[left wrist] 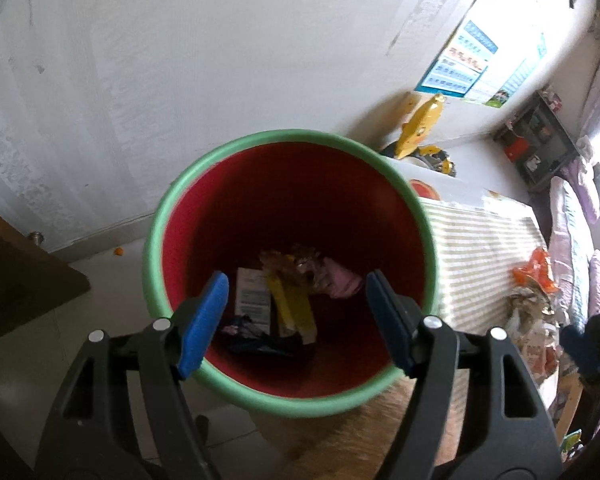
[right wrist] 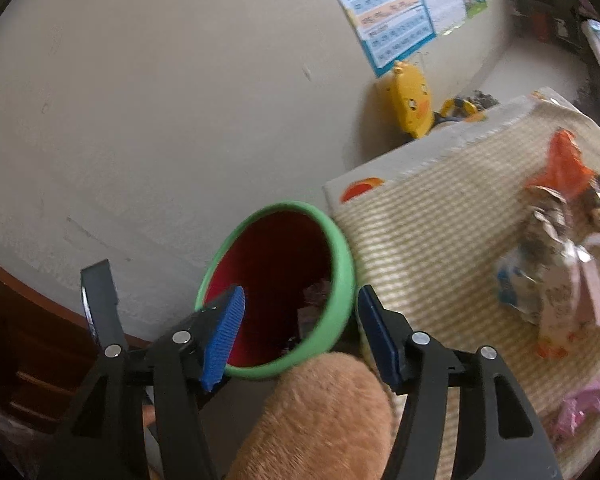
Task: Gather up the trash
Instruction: 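Grasp the white Pocky box with the left tool while the right tool reaches another pink bag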
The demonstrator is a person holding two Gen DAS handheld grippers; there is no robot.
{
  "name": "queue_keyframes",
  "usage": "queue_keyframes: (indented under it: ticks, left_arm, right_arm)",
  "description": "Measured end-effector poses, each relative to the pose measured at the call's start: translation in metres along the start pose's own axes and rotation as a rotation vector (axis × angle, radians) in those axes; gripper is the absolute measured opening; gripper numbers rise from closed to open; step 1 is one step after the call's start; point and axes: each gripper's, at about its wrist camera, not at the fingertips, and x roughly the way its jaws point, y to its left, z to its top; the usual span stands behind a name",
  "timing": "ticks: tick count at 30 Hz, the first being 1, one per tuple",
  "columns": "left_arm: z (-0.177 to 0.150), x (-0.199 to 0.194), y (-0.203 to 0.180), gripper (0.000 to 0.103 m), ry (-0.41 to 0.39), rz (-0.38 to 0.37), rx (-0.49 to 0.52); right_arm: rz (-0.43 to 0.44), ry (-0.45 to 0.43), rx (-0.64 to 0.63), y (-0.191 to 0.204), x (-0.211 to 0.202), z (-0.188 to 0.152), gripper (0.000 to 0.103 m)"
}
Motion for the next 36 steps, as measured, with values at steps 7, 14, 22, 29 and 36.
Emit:
queue_keyframes:
  ticks: [7,14,22,29,36]
  left_arm:
    - [-0.014,-0.018,-0.046,0.069,-0.008,-0.044,0.100]
    - [-0.039,-0.026,-0.092,0.071,0.025,-0.090,0.195]
    - [-0.074,-0.032,-0.148,0.072,0.064,-0.124,0.333]
    - [-0.101,-0.033,-0.184,0.073,0.095,-0.136,0.438]
    - [-0.118,-0.030,-0.211,0.073,0.091,-0.140,0.498]
  right_arm:
    - [-0.098,-0.045,0.033,-0.041,-0.045,-0.023,0.062]
    - [-0.221,-0.061,0.258,-0.136,-0.088,-0.063,0.062]
    - [-0.286,-0.021,0.542,-0.230,-0.119,-0.120,0.063]
    - [-0.279,-0.017,0.580,-0.251,-0.108,-0.119,0.063]
    - [-0.352,-0.023,0.505,-0.256,-0.087,-0.097,0.063]
